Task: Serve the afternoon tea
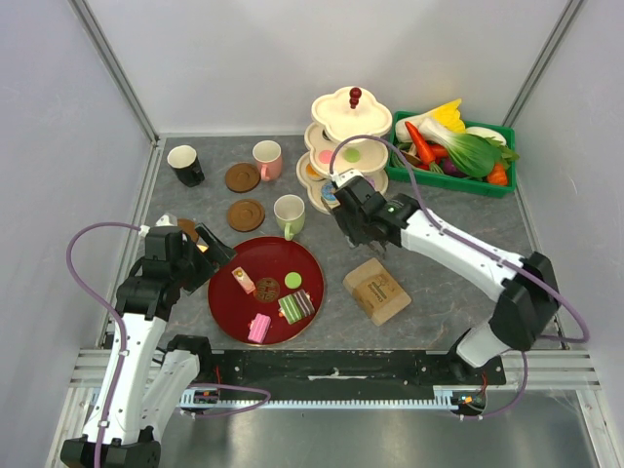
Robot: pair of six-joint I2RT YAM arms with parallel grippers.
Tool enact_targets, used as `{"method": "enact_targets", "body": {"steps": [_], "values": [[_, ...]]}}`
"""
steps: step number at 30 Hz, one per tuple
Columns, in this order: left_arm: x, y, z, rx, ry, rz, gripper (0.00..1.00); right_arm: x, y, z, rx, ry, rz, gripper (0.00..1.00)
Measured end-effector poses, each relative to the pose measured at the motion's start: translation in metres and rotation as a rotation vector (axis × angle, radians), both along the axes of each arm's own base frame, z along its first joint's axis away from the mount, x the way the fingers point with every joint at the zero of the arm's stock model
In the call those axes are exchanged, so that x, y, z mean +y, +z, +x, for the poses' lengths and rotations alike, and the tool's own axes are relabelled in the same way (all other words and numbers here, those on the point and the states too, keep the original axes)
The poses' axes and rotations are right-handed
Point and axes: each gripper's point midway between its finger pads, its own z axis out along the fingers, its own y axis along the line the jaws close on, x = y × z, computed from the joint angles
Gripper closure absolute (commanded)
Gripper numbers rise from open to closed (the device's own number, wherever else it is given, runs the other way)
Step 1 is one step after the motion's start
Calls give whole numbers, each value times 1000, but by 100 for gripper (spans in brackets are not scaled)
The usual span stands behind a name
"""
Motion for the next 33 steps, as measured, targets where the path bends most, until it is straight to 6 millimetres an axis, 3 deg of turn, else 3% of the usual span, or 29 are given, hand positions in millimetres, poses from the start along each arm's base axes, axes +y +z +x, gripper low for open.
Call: {"method": "enact_targets", "body": {"steps": [5,11,14,18,22,27,33], "values": [[0,1,0,-4,-1,-1,1,10,31,-37,0,87,54,37],[0,4,-2,-21,0,-2,0,50,56,-102,-7,281,52,38],[0,5,-2,-28,-1,-1,1,65,58,-127,-1,352,37,38],[0,5,-3,-26,-6,4,1,86,43,-145,32,411,-39,39],[1,5,-3,-27,-9,7,1,106,15,-151,78,442,-112,39],[1,3,-5,-19,-13,12,1,110,-11,-153,129,446,-173,40],[1,2,-7,-15,-13,12,1,110,-19,-158,170,455,-181,39]]}}
